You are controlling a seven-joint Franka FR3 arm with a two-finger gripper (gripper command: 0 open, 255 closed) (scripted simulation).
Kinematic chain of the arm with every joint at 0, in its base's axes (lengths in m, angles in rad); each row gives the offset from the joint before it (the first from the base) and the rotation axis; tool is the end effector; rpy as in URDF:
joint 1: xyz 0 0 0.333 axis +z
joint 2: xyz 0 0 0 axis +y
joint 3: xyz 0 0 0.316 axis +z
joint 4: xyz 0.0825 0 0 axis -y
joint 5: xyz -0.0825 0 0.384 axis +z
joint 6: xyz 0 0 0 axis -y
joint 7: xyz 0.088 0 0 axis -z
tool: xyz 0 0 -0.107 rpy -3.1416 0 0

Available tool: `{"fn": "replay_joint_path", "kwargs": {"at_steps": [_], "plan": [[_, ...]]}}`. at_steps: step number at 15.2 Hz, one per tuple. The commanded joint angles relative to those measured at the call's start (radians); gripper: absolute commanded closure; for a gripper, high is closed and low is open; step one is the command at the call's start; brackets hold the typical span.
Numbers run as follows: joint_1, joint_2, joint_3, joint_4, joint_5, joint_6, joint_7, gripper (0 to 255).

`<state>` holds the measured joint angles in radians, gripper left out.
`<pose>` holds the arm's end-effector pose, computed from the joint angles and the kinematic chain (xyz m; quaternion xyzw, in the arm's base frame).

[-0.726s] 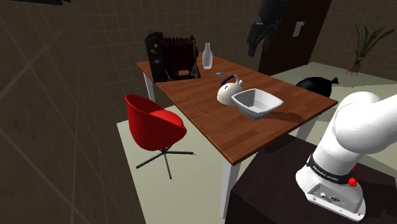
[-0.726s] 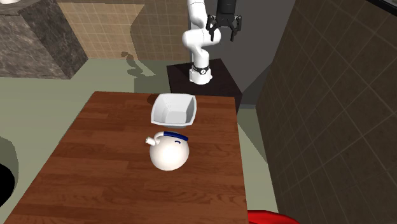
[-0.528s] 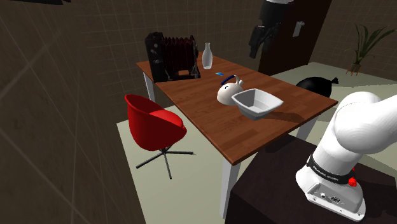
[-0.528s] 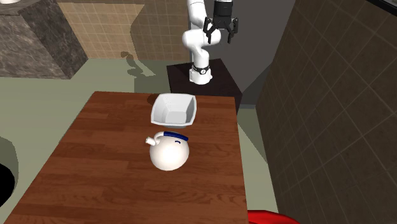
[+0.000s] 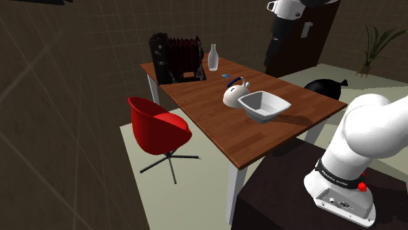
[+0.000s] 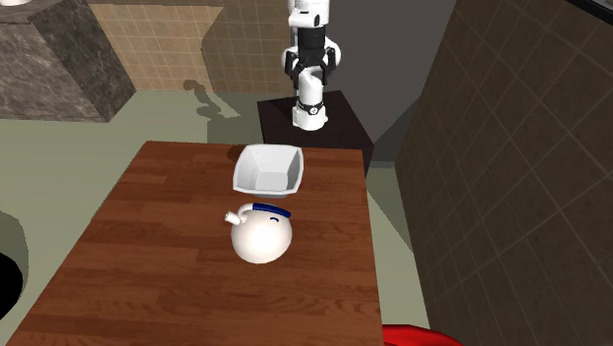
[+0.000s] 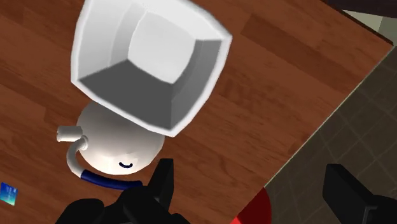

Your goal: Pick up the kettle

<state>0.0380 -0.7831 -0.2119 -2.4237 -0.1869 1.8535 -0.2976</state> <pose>0.3280 -0.0890 0.5773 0.9896 0.1009 0.0954 0.0381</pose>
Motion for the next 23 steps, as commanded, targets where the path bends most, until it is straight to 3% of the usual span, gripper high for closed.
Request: {"fn": "replay_joint_path", "kwargs": {"at_steps": [1, 8, 14, 17, 19, 21, 23], "plan": [[0.010, 0.027, -0.067, -0.006, -0.027, 0.043, -0.110, 0], [0.084, 0.204, -0.298, 0.057, -0.060, 0.183, -0.471, 0], [0.207, 0.432, -0.513, 0.188, 0.026, 0.282, -0.819, 0], [0.283, 0.581, -0.630, 0.278, 0.141, 0.314, -1.026, 0], [0.323, 0.705, -0.702, 0.348, 0.259, 0.319, -1.187, 0], [0.324, 0.848, -0.740, 0.427, 0.407, 0.304, -1.359, 0], [0.272, 0.985, -0.725, 0.516, 0.540, 0.272, -1.511, 0]]}}
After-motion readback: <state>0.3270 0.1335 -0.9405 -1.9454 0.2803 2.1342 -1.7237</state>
